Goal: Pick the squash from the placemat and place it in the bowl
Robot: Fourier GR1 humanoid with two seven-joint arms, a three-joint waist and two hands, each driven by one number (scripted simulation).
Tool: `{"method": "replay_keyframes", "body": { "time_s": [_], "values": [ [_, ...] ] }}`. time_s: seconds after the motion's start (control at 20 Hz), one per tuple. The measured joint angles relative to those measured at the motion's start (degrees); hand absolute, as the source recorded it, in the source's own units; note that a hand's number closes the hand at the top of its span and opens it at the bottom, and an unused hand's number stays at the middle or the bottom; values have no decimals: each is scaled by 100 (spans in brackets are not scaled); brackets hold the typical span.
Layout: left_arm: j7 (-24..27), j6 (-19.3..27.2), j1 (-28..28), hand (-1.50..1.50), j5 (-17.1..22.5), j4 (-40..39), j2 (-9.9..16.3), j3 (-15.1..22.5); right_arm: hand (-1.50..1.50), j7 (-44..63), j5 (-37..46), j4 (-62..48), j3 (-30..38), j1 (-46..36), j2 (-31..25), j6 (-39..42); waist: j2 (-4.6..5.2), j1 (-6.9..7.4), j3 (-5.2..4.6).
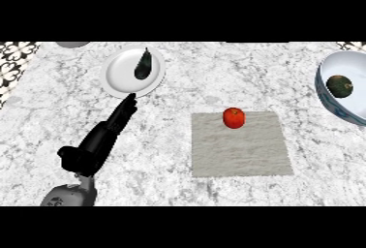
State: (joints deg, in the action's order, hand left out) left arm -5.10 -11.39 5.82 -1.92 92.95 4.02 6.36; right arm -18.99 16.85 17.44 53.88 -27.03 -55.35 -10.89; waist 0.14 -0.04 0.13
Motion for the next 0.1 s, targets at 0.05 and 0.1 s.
{"method": "replay_keyframes", "body": {
  "time_s": [0.05,0.1],
  "values": [
    [-16,-24,18,0,37,-11,23,-48,-150,-66,-84,-41,51,122,-95,174,1,2,2],
    [-43,-41,41,0,58,-11,37,-72,-150,-182,-168,-86,111,289,-156,347,1,-3,0]
  ]
}}
